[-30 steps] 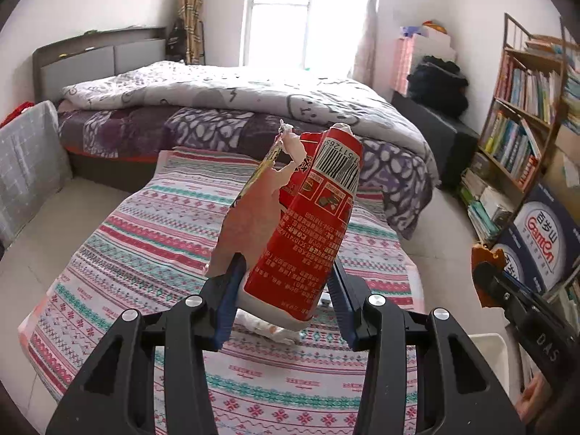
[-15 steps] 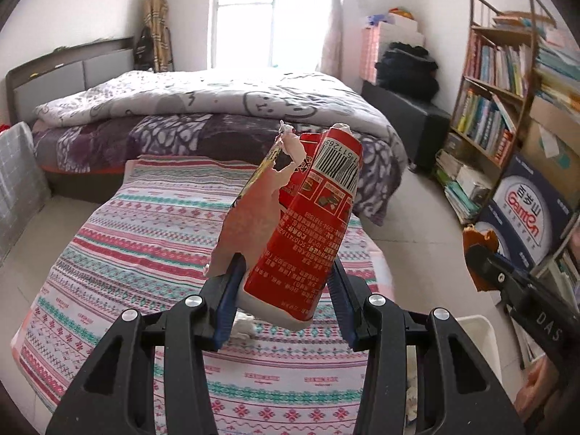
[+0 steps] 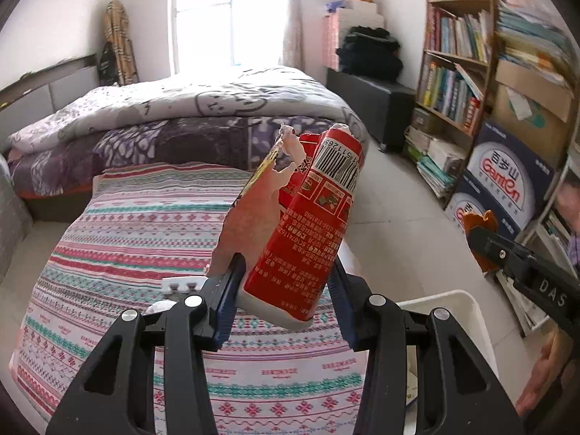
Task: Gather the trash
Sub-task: 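Carry the red carton and orange peel toward the white bin with both tools, then open both tools over the white bin to drop the carton and peel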
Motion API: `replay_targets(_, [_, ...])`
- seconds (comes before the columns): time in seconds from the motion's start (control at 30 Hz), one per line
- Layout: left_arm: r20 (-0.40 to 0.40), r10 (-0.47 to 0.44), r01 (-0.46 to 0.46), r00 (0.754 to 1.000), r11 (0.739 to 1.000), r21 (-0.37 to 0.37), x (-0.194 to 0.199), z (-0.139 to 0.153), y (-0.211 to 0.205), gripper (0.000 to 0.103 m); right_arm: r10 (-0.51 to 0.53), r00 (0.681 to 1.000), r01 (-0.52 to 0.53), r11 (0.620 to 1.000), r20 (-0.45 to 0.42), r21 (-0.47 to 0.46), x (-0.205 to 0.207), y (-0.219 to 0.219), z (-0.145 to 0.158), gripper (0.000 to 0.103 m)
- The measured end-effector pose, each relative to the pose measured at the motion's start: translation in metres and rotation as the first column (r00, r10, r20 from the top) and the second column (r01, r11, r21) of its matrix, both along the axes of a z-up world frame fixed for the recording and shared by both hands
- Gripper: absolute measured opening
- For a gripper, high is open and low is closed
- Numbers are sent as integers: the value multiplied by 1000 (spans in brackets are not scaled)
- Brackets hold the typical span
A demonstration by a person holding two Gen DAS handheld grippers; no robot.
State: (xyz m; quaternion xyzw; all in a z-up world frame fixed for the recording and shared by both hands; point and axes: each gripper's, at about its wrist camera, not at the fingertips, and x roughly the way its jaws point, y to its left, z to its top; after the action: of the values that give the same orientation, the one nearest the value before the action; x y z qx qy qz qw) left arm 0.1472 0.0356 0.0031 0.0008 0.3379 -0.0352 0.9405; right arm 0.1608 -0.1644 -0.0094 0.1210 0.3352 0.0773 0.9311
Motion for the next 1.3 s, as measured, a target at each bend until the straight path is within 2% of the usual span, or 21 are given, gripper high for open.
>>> replay_targets(0.23, [-8,-75,75,997,997,26,-4,-8,-32,46,-86,995,87,996,-54,9,-5,-33,-9,29])
replay_targets(0.3, [-9,-100,100,995,995,30,-6,-10,-41,46,-122,991,123,992,-59,22,-7,-43,-10,47])
replay_targets(0.67, [-46,-209,211,977,977,38,-15,-23,-82,46,-323,945,327,942,-55,73,-22,-99,-10,83])
replay_targets(0.8, [-67,-258,260,964,965,29,-20,-28,-96,46,-378,924,381,921,-56,79,-27,-113,-10,90])
replay_targets(0.97, [-92,-330,331,940,944,5,-28,-33,-116,46,-430,901,433,897,-58,84,-32,-127,-9,93])
replay_targets(1.1, [-118,-389,386,913,921,-50,-33,-37,-128,46,-461,885,465,880,-62,95,-35,-136,-9,93])
replay_targets(1.17, [-136,-423,414,896,906,-91,-33,-39,-132,51,-466,882,470,877,-68,100,-36,-138,-10,94])
replay_targets(1.2, [-145,-433,421,890,901,-107,-34,-39,-133,62,-466,882,471,877,-71,101,-35,-138,-10,94])
replay_targets(1.23, [-145,-436,423,888,899,-114,-35,-39,-134,66,-464,882,470,876,-76,105,-35,-138,-11,95])
replay_targets(1.3, [-144,-436,424,888,899,-110,-35,-39,-133,66,-463,883,470,876,-81,110,-34,-137,-12,95])
